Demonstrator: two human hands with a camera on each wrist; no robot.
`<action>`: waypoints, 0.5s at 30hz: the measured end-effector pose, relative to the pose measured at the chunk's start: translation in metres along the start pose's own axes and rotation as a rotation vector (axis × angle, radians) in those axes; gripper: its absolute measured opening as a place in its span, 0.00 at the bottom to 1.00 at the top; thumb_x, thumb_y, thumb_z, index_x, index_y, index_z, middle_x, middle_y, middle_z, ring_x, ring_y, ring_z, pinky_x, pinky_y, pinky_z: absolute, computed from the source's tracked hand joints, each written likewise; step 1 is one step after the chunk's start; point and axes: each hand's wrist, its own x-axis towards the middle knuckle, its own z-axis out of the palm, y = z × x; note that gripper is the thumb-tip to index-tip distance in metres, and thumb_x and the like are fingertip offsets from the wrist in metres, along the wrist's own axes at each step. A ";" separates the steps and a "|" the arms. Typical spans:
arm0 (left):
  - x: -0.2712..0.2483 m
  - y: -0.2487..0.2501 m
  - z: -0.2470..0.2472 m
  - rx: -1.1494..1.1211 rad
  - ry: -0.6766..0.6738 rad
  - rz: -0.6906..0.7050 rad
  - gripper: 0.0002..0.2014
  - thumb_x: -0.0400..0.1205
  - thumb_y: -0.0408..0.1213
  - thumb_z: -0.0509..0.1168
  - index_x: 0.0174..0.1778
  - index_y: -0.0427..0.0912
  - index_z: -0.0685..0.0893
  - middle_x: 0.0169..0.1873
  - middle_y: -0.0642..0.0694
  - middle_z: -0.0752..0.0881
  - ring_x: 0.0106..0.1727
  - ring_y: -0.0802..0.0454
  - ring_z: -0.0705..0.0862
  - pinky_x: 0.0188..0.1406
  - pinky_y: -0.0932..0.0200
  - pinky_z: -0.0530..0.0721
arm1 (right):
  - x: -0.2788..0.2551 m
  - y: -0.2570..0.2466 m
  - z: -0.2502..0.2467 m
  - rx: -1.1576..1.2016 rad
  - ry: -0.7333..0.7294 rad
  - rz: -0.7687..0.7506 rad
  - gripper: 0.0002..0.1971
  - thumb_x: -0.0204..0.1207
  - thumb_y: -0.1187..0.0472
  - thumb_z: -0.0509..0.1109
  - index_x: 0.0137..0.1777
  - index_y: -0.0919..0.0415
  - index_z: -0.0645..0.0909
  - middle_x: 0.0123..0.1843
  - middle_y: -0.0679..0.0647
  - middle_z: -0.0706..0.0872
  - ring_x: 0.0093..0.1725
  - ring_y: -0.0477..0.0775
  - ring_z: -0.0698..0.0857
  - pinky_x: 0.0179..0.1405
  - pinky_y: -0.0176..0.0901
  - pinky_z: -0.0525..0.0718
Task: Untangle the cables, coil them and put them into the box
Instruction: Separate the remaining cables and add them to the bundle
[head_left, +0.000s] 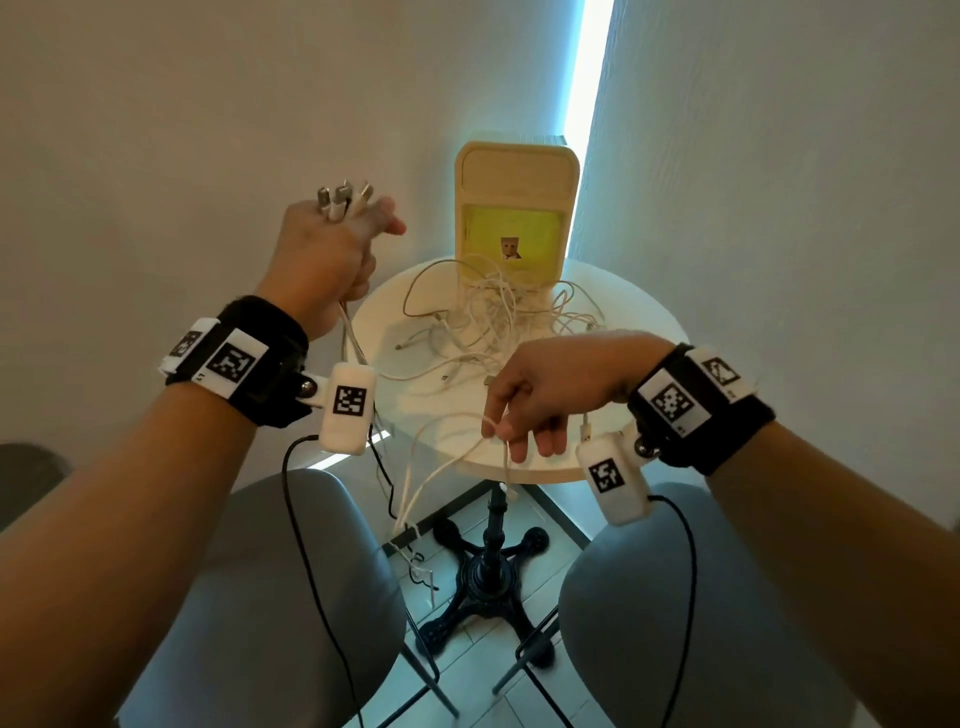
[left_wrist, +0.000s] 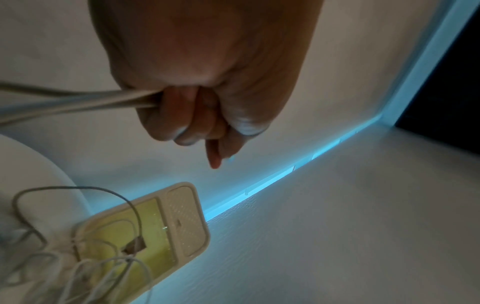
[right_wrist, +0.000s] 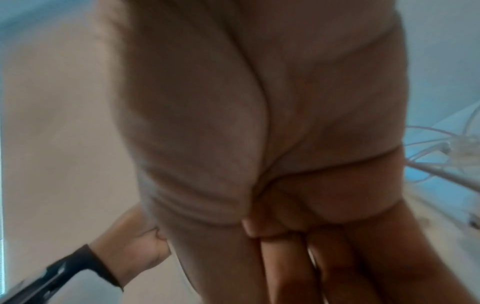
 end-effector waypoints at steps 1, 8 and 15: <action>-0.001 0.005 0.000 -0.050 -0.031 -0.001 0.15 0.92 0.45 0.67 0.45 0.39 0.88 0.21 0.52 0.65 0.19 0.55 0.60 0.19 0.62 0.58 | -0.003 -0.002 -0.005 -0.027 0.026 0.009 0.11 0.87 0.62 0.73 0.66 0.62 0.88 0.49 0.56 0.97 0.39 0.53 0.92 0.52 0.56 0.95; -0.009 0.030 0.021 -0.274 -0.132 -0.008 0.29 0.93 0.61 0.59 0.31 0.44 0.78 0.24 0.48 0.60 0.20 0.54 0.58 0.18 0.63 0.58 | 0.007 -0.024 -0.019 -0.052 0.648 -0.144 0.21 0.84 0.43 0.74 0.74 0.48 0.82 0.62 0.46 0.87 0.57 0.49 0.89 0.56 0.48 0.91; -0.013 0.042 0.036 -0.226 -0.201 -0.009 0.30 0.91 0.66 0.56 0.30 0.48 0.67 0.30 0.44 0.56 0.24 0.52 0.56 0.19 0.58 0.56 | 0.039 -0.026 0.026 0.083 0.292 -0.188 0.14 0.94 0.58 0.61 0.61 0.64 0.86 0.52 0.55 0.94 0.49 0.56 0.94 0.56 0.51 0.93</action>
